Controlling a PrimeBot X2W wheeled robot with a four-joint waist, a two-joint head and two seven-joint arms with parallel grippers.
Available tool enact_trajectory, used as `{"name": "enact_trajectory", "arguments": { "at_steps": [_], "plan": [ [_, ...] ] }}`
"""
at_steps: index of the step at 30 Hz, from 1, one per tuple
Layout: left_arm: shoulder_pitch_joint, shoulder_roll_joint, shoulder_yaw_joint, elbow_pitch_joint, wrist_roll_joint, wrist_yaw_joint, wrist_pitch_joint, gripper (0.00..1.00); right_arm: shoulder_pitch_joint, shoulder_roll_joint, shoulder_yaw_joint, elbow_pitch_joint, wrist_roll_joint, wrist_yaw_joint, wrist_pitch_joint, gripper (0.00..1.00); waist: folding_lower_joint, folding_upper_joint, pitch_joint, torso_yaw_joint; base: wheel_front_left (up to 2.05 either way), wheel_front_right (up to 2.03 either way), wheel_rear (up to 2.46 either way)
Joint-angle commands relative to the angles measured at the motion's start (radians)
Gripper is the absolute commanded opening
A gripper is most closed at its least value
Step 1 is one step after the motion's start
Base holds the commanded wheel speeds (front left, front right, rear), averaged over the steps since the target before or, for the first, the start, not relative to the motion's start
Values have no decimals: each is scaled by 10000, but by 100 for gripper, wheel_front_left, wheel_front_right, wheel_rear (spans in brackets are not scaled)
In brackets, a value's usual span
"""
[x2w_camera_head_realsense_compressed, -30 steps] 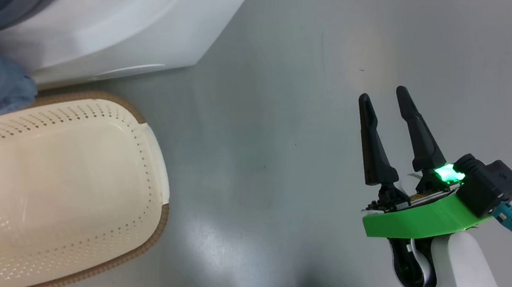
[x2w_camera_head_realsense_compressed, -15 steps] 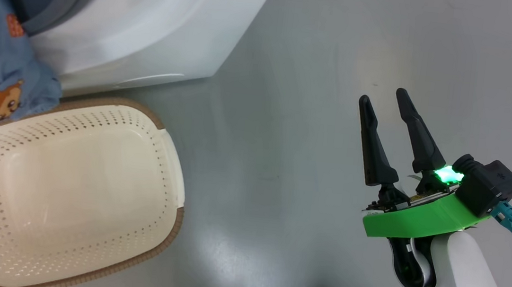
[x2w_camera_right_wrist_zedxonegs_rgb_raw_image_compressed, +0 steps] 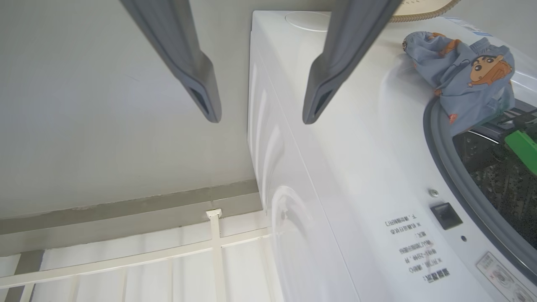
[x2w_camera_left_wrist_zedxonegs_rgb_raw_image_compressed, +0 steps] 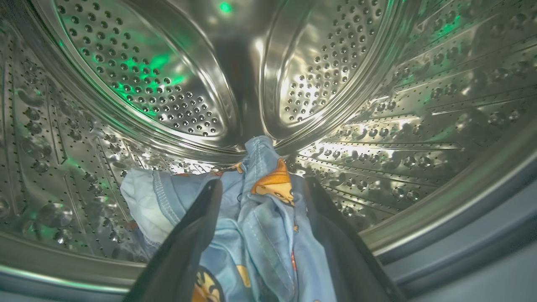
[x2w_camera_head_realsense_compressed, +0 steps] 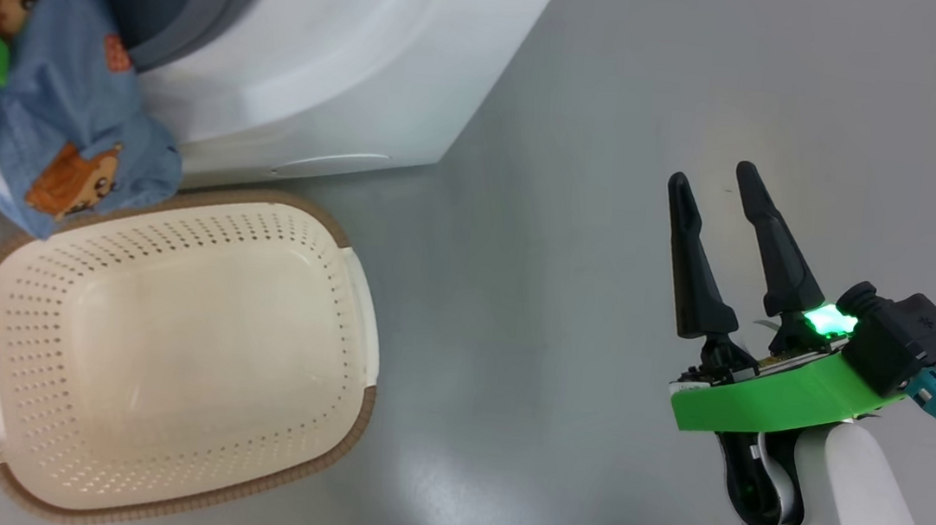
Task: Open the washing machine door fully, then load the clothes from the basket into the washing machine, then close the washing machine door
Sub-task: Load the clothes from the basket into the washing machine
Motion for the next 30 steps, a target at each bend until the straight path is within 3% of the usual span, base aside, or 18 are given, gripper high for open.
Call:
{"name": "enact_trajectory", "arguments": {
  "at_steps": [1,8,20,30],
  "plan": [
    [357,540,211,-592,-74,-23,-51,100,263,24,157,-176,-28,16,-48,100,0,0,-139,156,0,0,0],
    [1967,538,965,-2408,22,-24,-51,100,295,24,83,-112,-118,16,-48,100,0,0,-433,347,0,0,0],
    [5876,-162,2397,-5772,632,-24,-51,100,484,24,11,9,-162,16,-48,100,0,0,-965,649,0,0,0],
    [8205,-897,2971,-7361,967,-24,-51,100,563,-78,14,116,-218,16,-48,100,0,0,-1199,896,0,0,0]
  ]
}}
